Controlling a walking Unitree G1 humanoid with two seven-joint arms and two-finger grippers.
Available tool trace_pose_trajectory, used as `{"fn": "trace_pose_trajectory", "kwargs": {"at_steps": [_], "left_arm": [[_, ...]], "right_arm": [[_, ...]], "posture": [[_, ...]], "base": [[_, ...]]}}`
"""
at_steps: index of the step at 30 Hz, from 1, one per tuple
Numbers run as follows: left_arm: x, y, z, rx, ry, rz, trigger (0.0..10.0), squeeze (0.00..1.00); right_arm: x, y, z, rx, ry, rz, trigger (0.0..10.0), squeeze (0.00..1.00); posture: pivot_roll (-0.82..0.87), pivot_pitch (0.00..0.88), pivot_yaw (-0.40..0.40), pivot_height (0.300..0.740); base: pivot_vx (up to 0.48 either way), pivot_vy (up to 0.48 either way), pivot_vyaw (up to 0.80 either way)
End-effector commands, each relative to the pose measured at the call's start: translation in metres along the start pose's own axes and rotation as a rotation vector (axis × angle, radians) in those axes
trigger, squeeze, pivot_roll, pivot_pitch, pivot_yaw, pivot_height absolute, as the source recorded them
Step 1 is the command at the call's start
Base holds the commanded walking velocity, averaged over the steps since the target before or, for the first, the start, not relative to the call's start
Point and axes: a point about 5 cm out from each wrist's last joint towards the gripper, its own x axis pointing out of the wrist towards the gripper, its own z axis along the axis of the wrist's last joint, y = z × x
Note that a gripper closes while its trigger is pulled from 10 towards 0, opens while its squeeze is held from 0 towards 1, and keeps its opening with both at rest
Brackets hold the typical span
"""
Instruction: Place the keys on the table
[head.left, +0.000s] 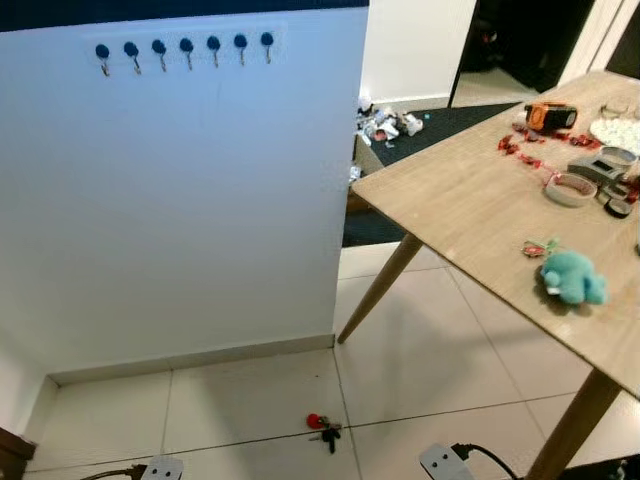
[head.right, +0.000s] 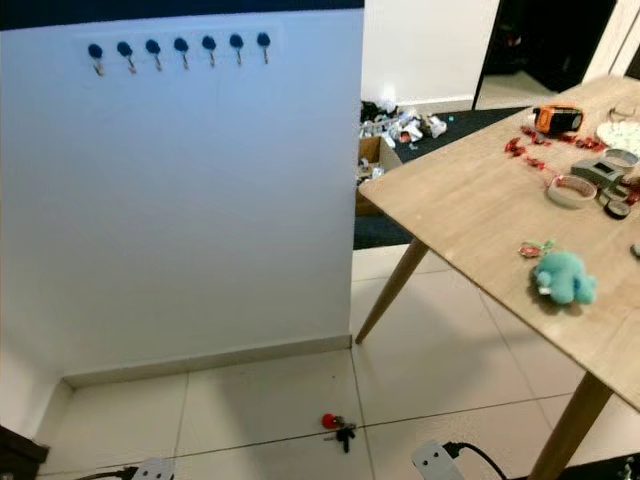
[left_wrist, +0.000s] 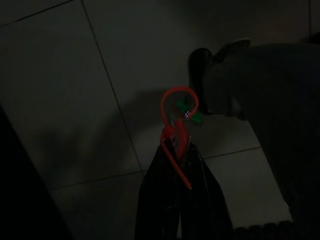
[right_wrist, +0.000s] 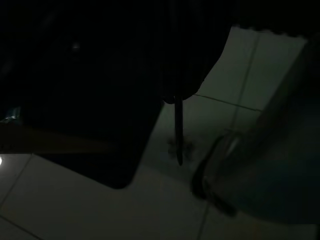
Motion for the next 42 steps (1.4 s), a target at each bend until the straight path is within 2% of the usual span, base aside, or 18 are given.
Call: {"fn": "trace_pose_trajectory", "kwargs": {"at_steps": [1,10,13,29,35,42], "left_arm": [[-0.001,0.002,-0.001,-0.002,-0.007,0.005,10.0,0.00],[-0.001,0.002,0.000,0.000,-0.014,0.011,10.0,0.00],[-0.001,0.004,0.002,-0.005,-0.024,0.029,10.0,0.00],[-0.001,0.006,0.002,0.008,-0.024,0.042,10.0,0.00],[-0.001,0.006,0.001,0.009,-0.023,0.047,10.0,0.00],[-0.002,0.009,0.001,-0.017,-0.031,0.068,10.0,0.00]], "right_arm": [[0.001,0.016,-0.006,0.002,0.019,0.053,10.0,0.00],[0.001,0.015,-0.007,0.035,0.020,0.031,10.0,0.00],[0.001,0.011,-0.007,0.067,0.011,0.006,10.0,0.00],[0.000,-0.002,-0.005,0.091,-0.007,-0.051,10.0,0.00],[-0.001,-0.011,0.001,0.133,-0.028,-0.092,10.0,0.00],[-0.002,-0.015,0.005,0.148,-0.048,-0.111,10.0,0.00]], "posture": [[-0.04,0.017,0.080,0.740],[-0.05,0.021,0.085,0.740],[-0.05,0.026,0.086,0.740],[-0.05,0.031,0.085,0.740],[-0.05,0.031,0.085,0.740],[-0.06,0.033,0.086,0.740]], "base": [[0.000,0.000,0.00],[0.000,0.000,0.00],[0.000,0.000,-0.80],[0.000,0.000,-0.80],[0.000,0.000,-0.80],[0.000,0.000,-0.80]]}}
